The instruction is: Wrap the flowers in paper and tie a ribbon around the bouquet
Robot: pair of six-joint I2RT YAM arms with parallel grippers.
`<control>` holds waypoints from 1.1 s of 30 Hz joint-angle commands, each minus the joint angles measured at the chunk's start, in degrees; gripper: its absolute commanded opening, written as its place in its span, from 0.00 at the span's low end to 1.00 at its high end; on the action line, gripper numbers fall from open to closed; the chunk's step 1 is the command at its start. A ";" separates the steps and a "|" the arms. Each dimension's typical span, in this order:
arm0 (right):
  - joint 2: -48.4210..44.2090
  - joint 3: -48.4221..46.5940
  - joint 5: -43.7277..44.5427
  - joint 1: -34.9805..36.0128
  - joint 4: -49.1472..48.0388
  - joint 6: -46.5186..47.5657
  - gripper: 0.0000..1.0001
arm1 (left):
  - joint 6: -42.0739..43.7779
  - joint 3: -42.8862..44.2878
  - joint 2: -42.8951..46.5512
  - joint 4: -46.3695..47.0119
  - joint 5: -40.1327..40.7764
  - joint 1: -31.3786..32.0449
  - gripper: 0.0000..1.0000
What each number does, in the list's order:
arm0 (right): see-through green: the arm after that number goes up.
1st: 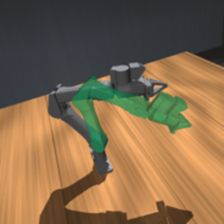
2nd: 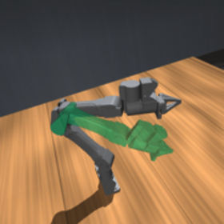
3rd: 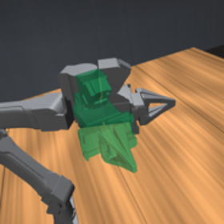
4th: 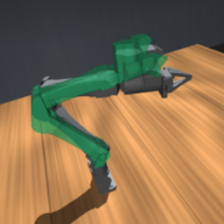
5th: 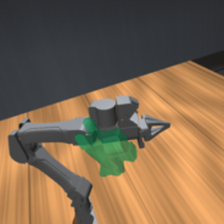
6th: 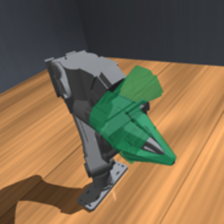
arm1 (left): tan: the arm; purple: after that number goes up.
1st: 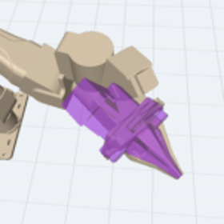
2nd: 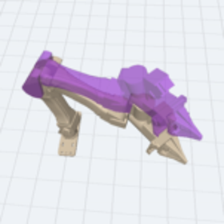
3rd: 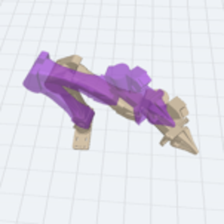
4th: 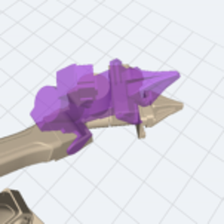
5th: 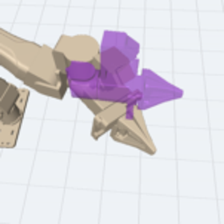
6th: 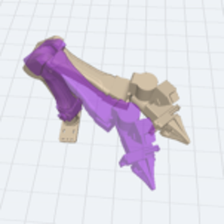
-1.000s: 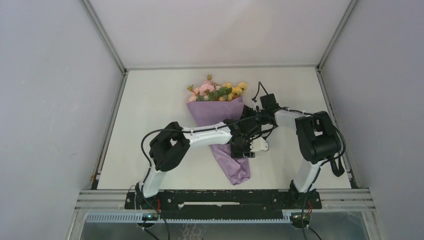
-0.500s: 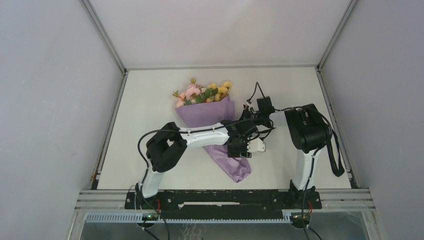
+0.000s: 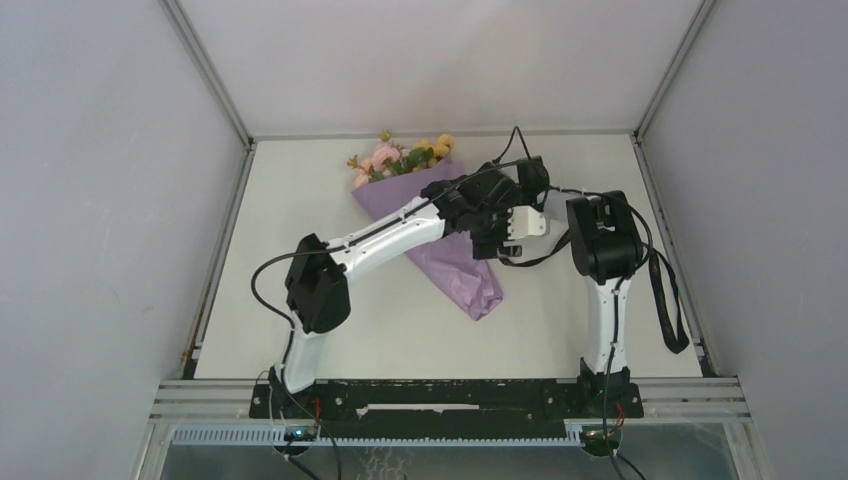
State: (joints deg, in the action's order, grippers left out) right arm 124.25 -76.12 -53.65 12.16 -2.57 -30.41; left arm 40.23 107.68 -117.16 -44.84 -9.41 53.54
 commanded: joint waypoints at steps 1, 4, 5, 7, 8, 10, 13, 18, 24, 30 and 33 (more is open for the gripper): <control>2.56 -7.63 -3.58 -1.28 7.94 7.18 0.00 | 7.07 5.90 -4.69 1.86 -5.34 0.86 0.85; 4.92 -12.06 -3.69 -1.82 13.36 10.97 0.00 | 10.79 8.31 -7.73 2.39 -6.78 1.02 0.85; 5.49 -13.11 -3.51 -1.76 14.88 12.27 0.00 | 11.31 8.84 -8.79 2.44 -7.35 1.10 0.85; 6.40 -14.28 -3.38 -2.05 16.26 13.84 0.00 | 11.26 8.93 -10.47 3.50 -8.24 1.13 0.85; 6.64 -14.27 -3.90 -2.31 16.11 14.05 0.00 | 10.30 8.19 -11.13 5.41 -8.32 1.13 0.85; 6.86 -14.32 -4.72 -2.83 15.76 13.92 0.00 | 8.78 6.95 -12.35 8.52 -8.12 1.13 0.85; 7.07 -14.41 -5.16 -3.22 15.66 14.26 0.00 | 6.15 6.24 -14.96 12.16 -6.71 1.22 0.85; 6.89 -14.63 -3.70 -2.99 16.83 15.03 0.00 | 6.19 8.33 -17.27 16.14 -2.27 1.60 0.86; 6.36 -14.86 -2.62 -3.02 18.13 15.63 0.00 | 14.36 10.63 -20.52 5.25 1.38 3.61 0.80; 4.55 -14.63 -0.39 -1.89 19.34 16.35 0.00 | 19.68 11.59 -23.39 0.87 5.67 6.10 0.38; 3.38 -14.07 -0.69 -1.30 19.73 16.48 0.00 | 19.76 12.82 -24.12 0.26 6.28 6.46 0.18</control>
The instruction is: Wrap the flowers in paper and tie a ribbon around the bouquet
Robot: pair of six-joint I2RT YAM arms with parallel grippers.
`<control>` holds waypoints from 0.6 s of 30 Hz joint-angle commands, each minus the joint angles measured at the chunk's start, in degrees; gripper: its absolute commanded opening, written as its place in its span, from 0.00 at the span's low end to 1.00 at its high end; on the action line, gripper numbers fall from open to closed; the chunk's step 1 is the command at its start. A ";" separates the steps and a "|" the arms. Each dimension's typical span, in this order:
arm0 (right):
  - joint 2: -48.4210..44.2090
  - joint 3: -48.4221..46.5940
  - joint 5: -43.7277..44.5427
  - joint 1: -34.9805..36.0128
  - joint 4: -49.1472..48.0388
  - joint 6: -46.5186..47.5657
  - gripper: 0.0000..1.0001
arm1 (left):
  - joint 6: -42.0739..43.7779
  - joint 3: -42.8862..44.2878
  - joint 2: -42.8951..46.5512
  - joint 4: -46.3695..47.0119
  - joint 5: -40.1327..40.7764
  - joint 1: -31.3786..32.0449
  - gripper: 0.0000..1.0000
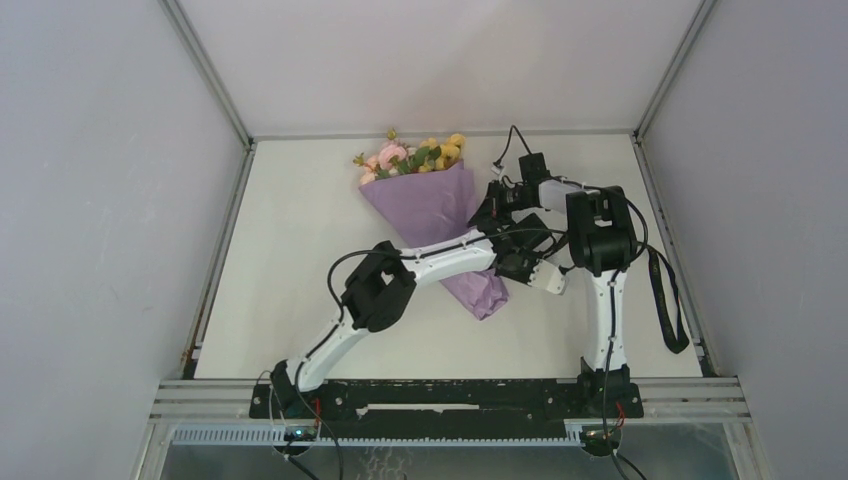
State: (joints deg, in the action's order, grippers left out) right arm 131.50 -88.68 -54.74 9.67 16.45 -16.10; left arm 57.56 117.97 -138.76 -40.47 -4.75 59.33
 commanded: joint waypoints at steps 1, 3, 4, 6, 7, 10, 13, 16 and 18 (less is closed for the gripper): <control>-4.48 -1.19 0.30 1.11 0.69 1.85 0.00 | 2.11 2.13 -2.40 -4.09 2.12 0.84 0.05; -5.46 -0.29 0.88 0.79 0.32 0.25 0.00 | -0.33 1.90 -1.77 -5.40 2.72 1.48 0.00; -5.99 0.51 1.02 0.62 -0.17 -0.74 0.00 | -1.73 2.31 -1.05 -6.95 2.17 1.95 0.00; -7.10 2.01 1.27 0.64 -1.76 -3.06 0.00 | -5.16 2.40 1.56 -9.47 -1.71 3.00 0.00; -7.70 2.75 1.65 0.69 -2.34 -3.83 0.00 | -7.51 2.36 3.10 -10.87 -4.23 3.47 0.00; -9.79 5.14 3.12 0.83 -3.88 -6.38 0.00 | -14.82 0.93 7.87 -13.95 -12.62 5.03 0.00; -12.16 7.35 4.35 0.53 -5.27 -10.01 0.00 | -19.64 -3.48 12.05 -17.27 -17.31 7.99 0.00; -13.85 8.55 5.03 0.42 -5.72 -13.13 0.00 | -23.02 -8.99 15.01 -20.16 -18.78 10.43 0.00; -14.68 8.70 5.09 0.52 -4.99 -13.64 0.00 | -24.71 -12.00 16.95 -22.69 -18.96 11.66 0.00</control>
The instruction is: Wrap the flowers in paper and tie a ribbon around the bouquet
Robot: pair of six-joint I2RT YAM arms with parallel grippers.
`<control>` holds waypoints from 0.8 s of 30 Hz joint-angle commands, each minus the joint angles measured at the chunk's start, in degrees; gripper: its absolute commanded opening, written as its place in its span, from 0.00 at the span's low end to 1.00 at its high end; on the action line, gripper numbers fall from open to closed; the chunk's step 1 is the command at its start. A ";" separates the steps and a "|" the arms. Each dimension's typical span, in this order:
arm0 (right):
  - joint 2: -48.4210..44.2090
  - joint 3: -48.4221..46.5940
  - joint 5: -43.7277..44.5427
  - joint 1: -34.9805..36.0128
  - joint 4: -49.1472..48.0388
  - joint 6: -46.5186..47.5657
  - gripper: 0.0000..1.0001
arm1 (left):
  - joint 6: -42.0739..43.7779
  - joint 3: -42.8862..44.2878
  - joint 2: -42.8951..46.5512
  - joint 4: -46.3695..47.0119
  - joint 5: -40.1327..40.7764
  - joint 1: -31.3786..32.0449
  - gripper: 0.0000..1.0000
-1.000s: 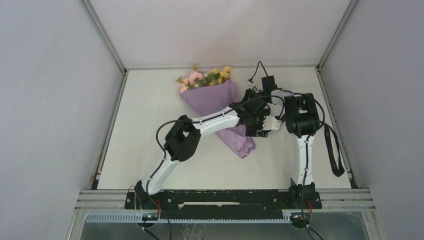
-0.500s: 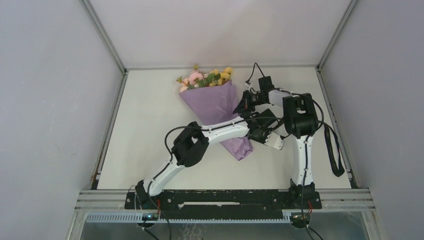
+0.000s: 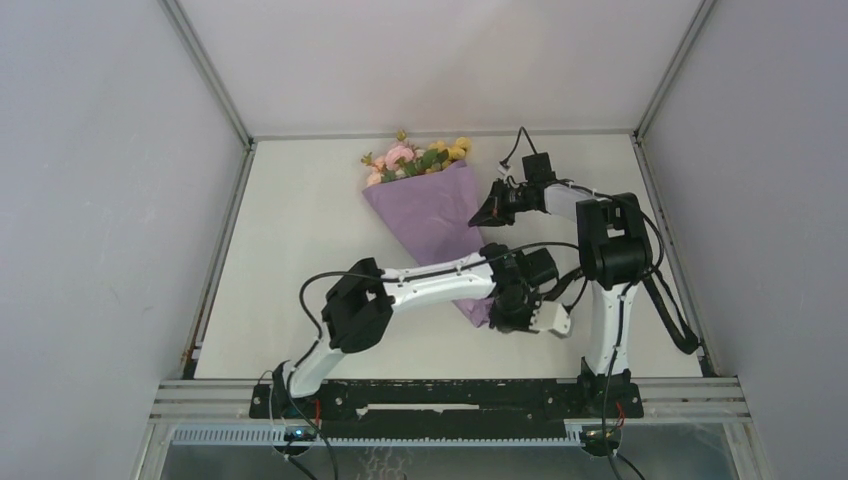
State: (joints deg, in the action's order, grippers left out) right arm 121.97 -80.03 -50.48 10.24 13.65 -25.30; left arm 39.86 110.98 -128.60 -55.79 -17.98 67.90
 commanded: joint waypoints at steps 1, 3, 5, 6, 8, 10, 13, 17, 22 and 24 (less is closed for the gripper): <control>-5.55 0.11 1.03 -0.01 -1.75 -4.49 0.00 | -7.10 -6.18 7.90 -9.57 -5.67 3.53 0.00; -6.51 0.54 1.61 -0.07 -0.80 -4.35 0.00 | -7.00 -9.16 10.71 -13.73 -4.98 3.50 0.00; -7.47 1.27 1.87 -0.16 -0.16 -4.30 0.00 | -6.27 -14.77 14.56 -15.49 -3.57 2.27 0.00; -7.96 1.62 1.85 -0.22 0.07 -4.38 0.00 | -6.05 -18.91 16.88 -15.03 -1.61 1.41 0.00; -9.04 2.11 1.78 -0.36 0.27 -4.57 0.00 | -6.32 -27.26 21.13 -12.73 1.93 -0.90 0.00; -10.32 2.24 2.14 -0.46 0.79 -4.58 0.00 | -6.69 -35.02 24.08 -11.02 4.82 -3.99 0.00; -12.26 2.25 2.19 -0.89 1.34 -4.88 0.00 | -6.92 -43.29 27.79 -8.89 8.37 -9.99 0.00; -14.30 2.24 2.96 -1.13 3.67 -3.86 0.00 | -8.37 -48.06 29.28 -6.26 10.73 -21.74 0.00; -15.49 2.70 3.01 -0.24 5.31 -3.44 0.00 | -14.44 -42.08 25.49 -3.54 7.33 -38.10 0.00; -16.66 3.72 2.91 0.41 5.14 -3.85 0.00 | -17.91 -38.22 24.92 -1.97 2.47 -44.66 0.00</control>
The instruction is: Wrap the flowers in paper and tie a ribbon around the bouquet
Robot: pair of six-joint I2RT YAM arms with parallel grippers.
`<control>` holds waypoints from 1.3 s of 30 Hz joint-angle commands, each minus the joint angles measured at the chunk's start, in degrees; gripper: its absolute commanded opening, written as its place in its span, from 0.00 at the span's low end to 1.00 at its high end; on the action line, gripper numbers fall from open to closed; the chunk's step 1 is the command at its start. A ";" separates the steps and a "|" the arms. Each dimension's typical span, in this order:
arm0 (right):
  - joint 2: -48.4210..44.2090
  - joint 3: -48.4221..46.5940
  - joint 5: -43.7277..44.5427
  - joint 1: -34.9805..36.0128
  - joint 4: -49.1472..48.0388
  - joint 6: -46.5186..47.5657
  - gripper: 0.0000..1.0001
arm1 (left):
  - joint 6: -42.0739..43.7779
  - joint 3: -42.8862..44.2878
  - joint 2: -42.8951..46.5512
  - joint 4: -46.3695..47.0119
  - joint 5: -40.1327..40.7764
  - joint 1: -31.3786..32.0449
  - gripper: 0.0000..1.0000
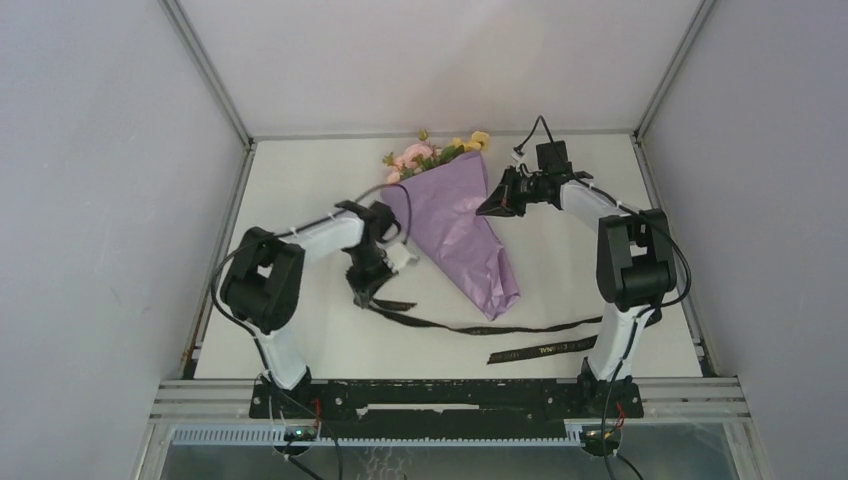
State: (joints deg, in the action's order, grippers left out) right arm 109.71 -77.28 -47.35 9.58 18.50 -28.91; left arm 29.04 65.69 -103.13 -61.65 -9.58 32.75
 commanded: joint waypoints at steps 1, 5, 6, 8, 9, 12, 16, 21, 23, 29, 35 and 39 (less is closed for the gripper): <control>-5.13 1.83 -0.24 1.47 -0.16 -0.61 0.00 | -9.36 8.63 -0.76 4.94 -8.16 -12.72 0.00; -8.62 6.95 0.19 3.52 -3.93 -2.89 0.00 | -19.60 11.69 -0.66 12.95 -14.13 -22.49 0.00; -9.50 8.58 0.23 4.07 -5.40 -3.70 0.00 | -21.40 11.69 -0.29 15.40 -15.70 -24.19 0.00; -11.35 12.16 0.84 5.54 -8.34 -5.36 0.00 | -22.56 11.44 1.79 17.61 -17.92 -25.98 0.00; -12.34 14.20 1.34 6.28 -9.96 -6.04 0.00 | -22.42 11.52 3.95 18.03 -17.49 -26.34 0.00; -15.24 20.62 3.51 8.89 -15.97 -8.92 0.00 | -20.23 13.22 10.48 17.50 -13.32 -26.60 0.00; -16.61 28.56 7.65 13.40 -24.39 -13.61 0.00 | -17.87 17.88 17.98 13.38 -12.64 -26.34 0.00; -14.94 34.19 11.51 18.80 -34.87 -19.70 0.00 | -9.25 21.66 23.51 5.50 -15.58 -15.86 0.00; -14.09 34.97 13.42 20.47 -37.15 -21.42 0.00 | -9.34 21.62 23.36 4.80 -17.77 -9.73 0.00; -14.47 35.00 18.18 21.87 -35.79 -21.70 0.04 | -16.53 17.77 12.22 12.39 -22.20 2.73 0.00; -23.13 35.88 24.37 22.06 -24.27 -16.30 0.26 | -26.90 18.45 -3.72 21.75 -24.83 3.29 0.00; -30.86 35.65 25.31 21.37 -14.67 -12.46 0.41 | -28.45 20.77 -12.34 21.55 -25.34 3.96 0.00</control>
State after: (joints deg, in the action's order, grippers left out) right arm 87.00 -41.15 -25.10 31.27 -4.58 -46.39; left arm 5.23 84.20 -111.79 -42.65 -32.21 36.21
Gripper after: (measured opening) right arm 0.352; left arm 0.003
